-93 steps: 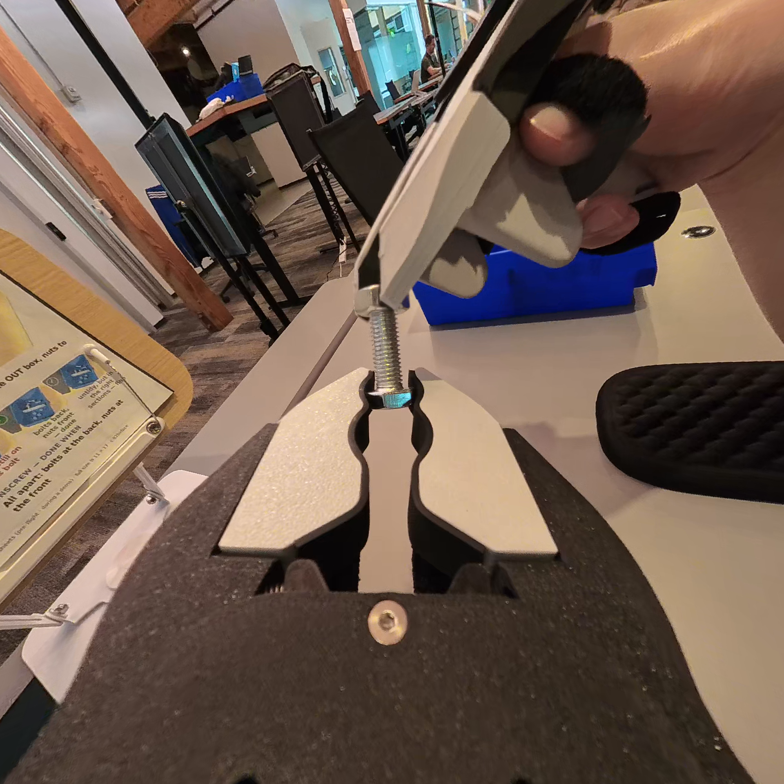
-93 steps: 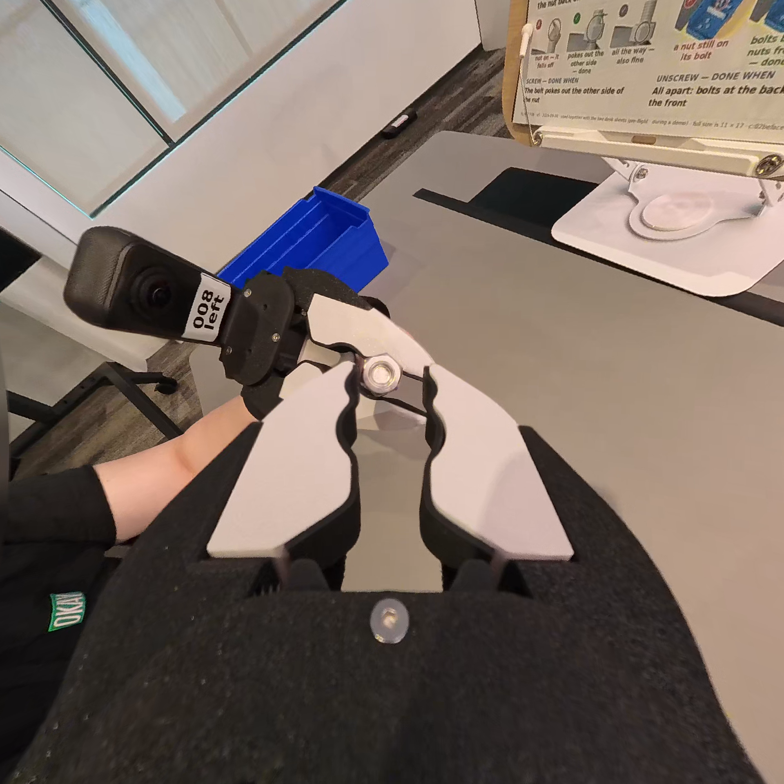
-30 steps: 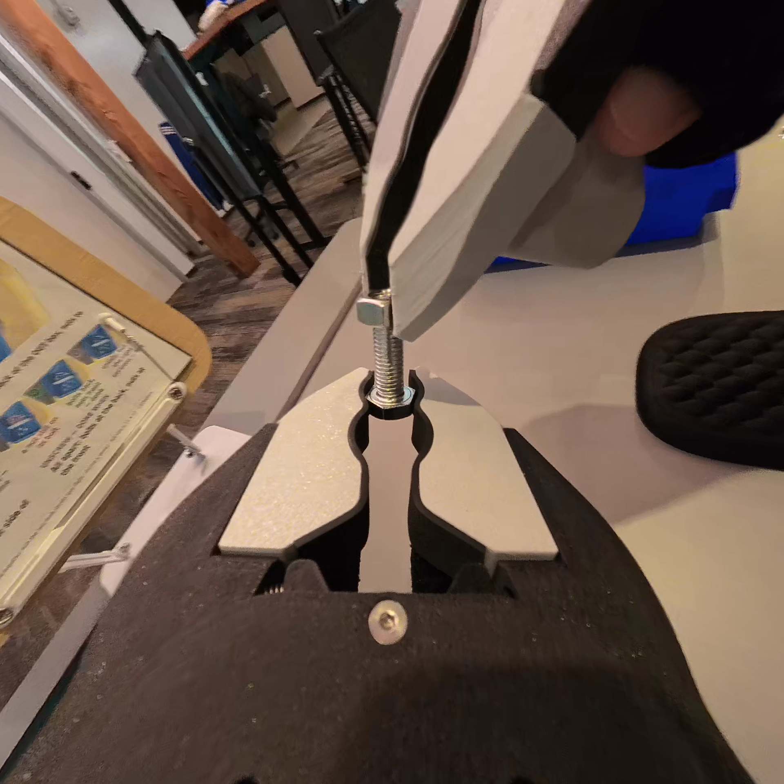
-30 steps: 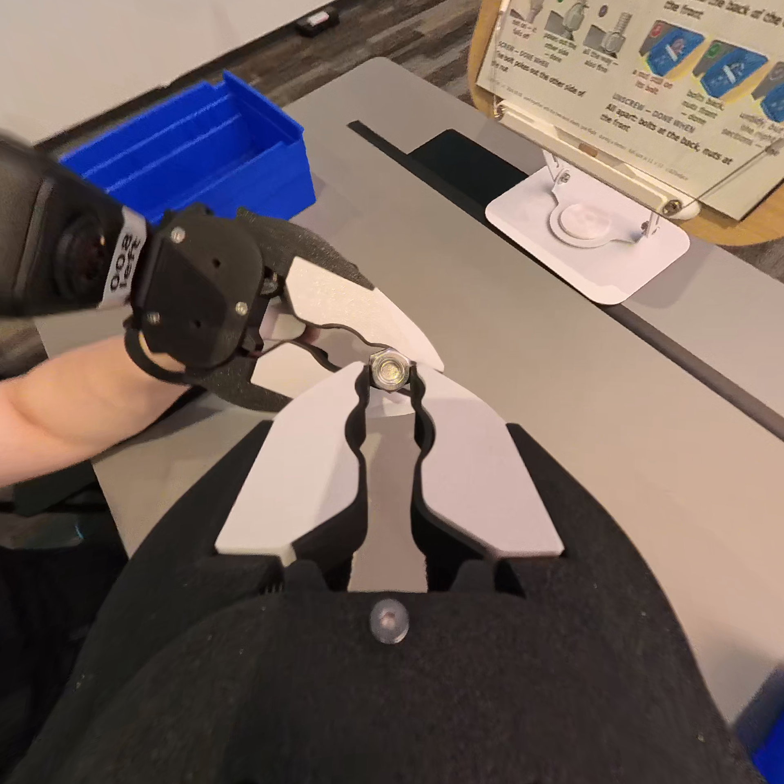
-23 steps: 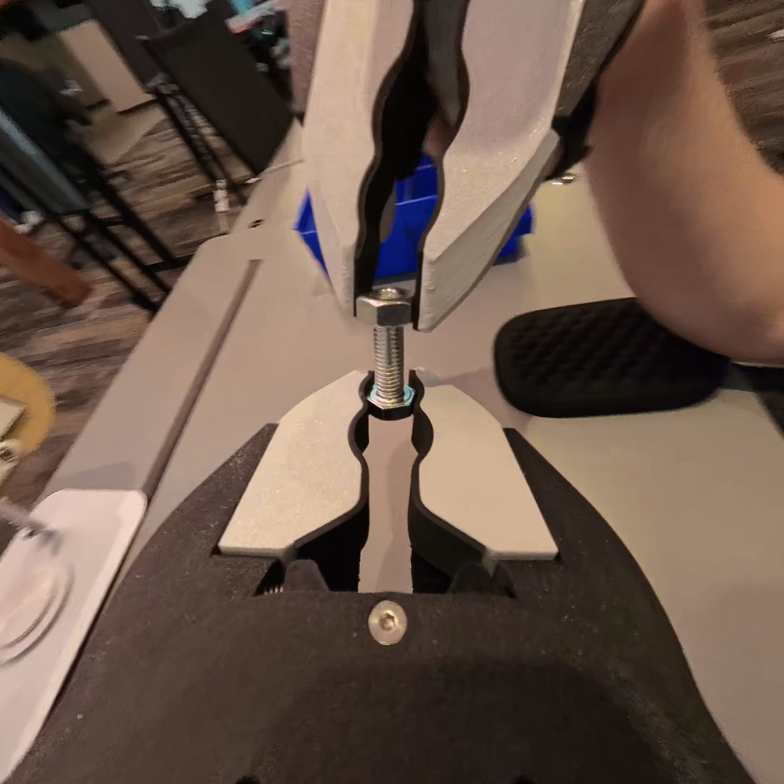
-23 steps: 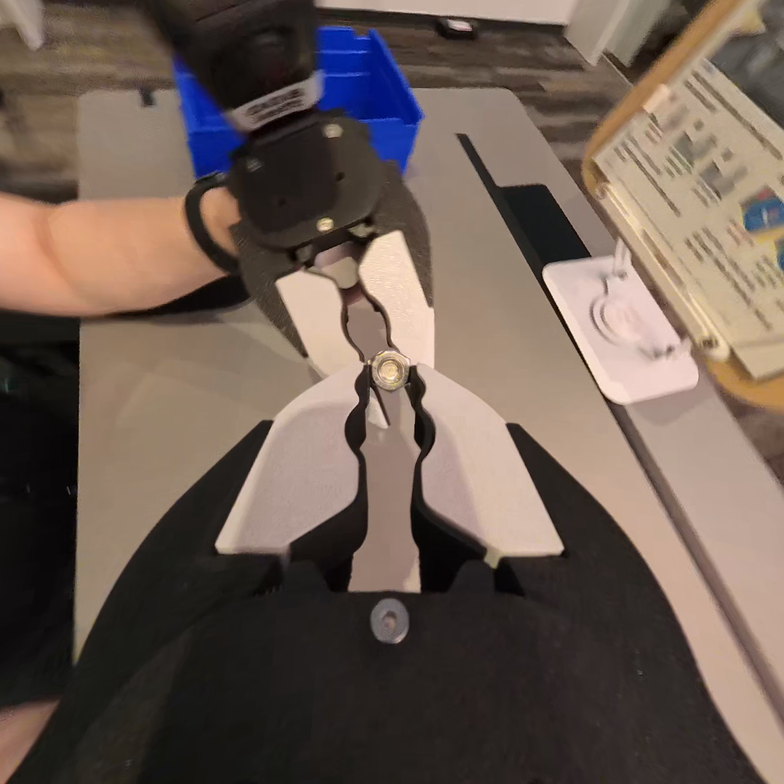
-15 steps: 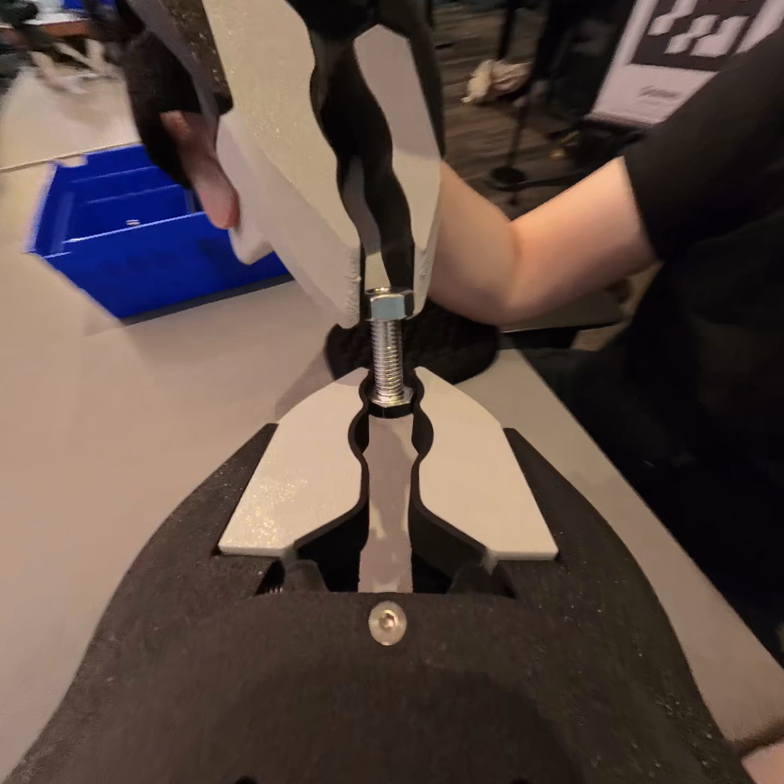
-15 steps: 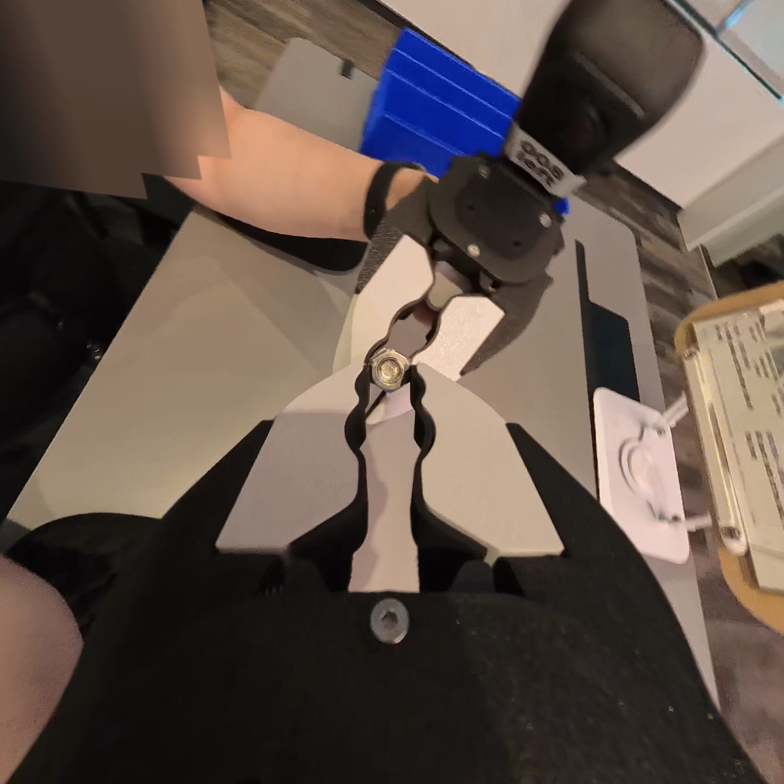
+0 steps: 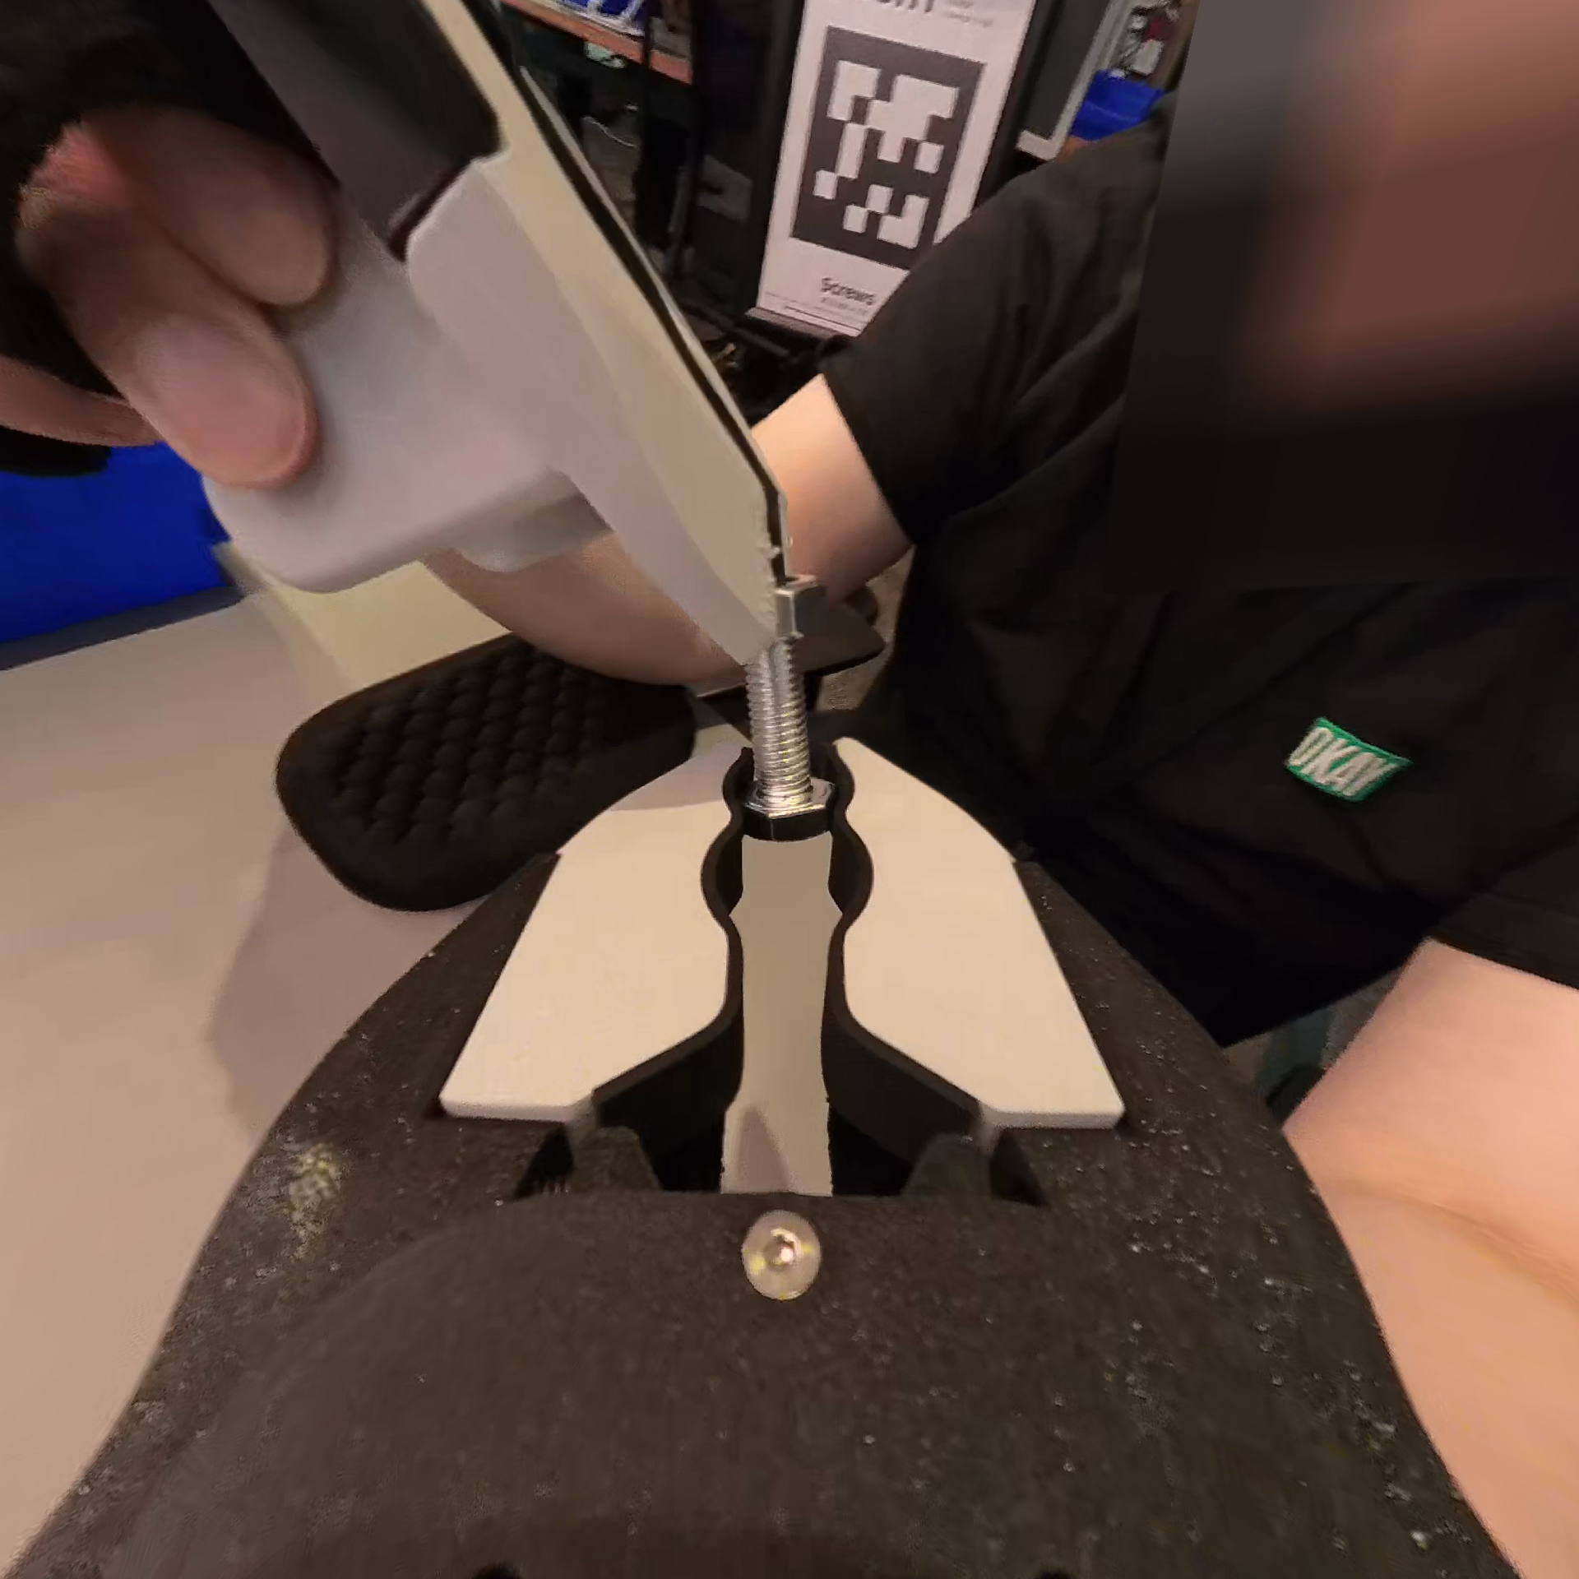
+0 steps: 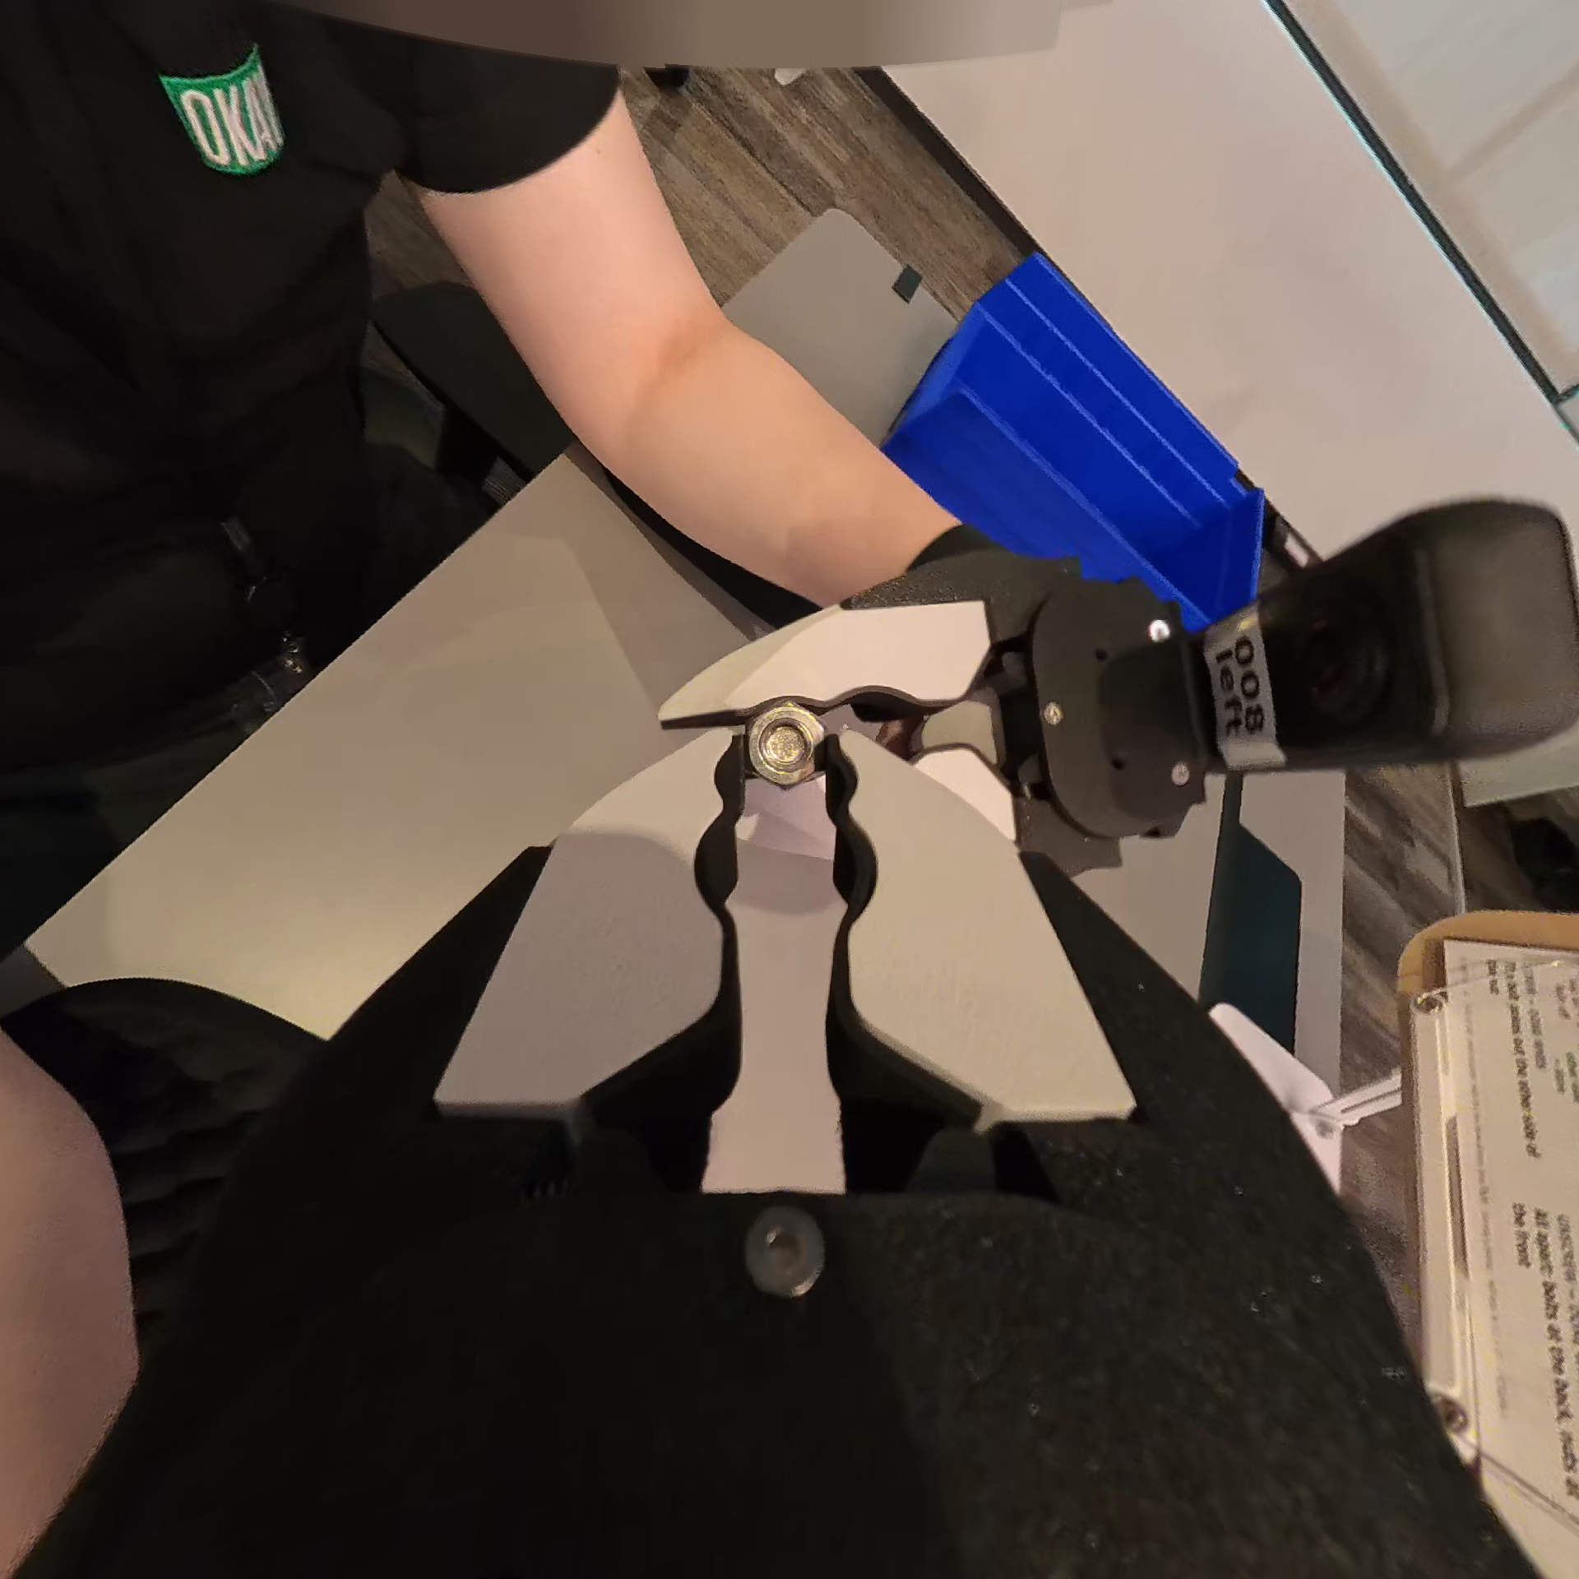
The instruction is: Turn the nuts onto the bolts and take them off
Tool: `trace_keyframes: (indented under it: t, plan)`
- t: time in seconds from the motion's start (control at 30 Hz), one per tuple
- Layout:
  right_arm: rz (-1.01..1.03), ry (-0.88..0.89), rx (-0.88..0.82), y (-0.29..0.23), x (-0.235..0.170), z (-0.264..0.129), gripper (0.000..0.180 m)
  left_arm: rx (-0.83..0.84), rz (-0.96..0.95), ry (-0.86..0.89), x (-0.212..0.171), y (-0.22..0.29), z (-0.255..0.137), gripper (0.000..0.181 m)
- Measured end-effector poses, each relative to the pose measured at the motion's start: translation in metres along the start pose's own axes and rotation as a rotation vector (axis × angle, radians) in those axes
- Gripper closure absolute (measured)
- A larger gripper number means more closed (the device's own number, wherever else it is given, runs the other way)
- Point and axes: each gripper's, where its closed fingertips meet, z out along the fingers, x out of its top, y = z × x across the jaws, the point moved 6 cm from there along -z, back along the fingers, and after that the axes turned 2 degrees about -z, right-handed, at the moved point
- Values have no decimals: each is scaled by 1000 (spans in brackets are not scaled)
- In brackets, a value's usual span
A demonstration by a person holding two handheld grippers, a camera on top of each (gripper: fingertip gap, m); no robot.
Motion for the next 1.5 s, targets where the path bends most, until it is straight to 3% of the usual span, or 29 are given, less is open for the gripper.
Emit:
trace_keyframes:
  t: [0.2, 0.97, 1.5]
  plan:
    - [-34, 4, 53, -5, 8, 9, 162, -100, 2, -36, -4, 7, 7, 166]
    - [-7, 48, 11, 1, -4, 2, 162, -73, -69, 22, -2, -1, -1, 166]
    - [-211, 17, 108, -17, 20, 25, 162, -403, -101, -74, -13, 23, 19, 166]
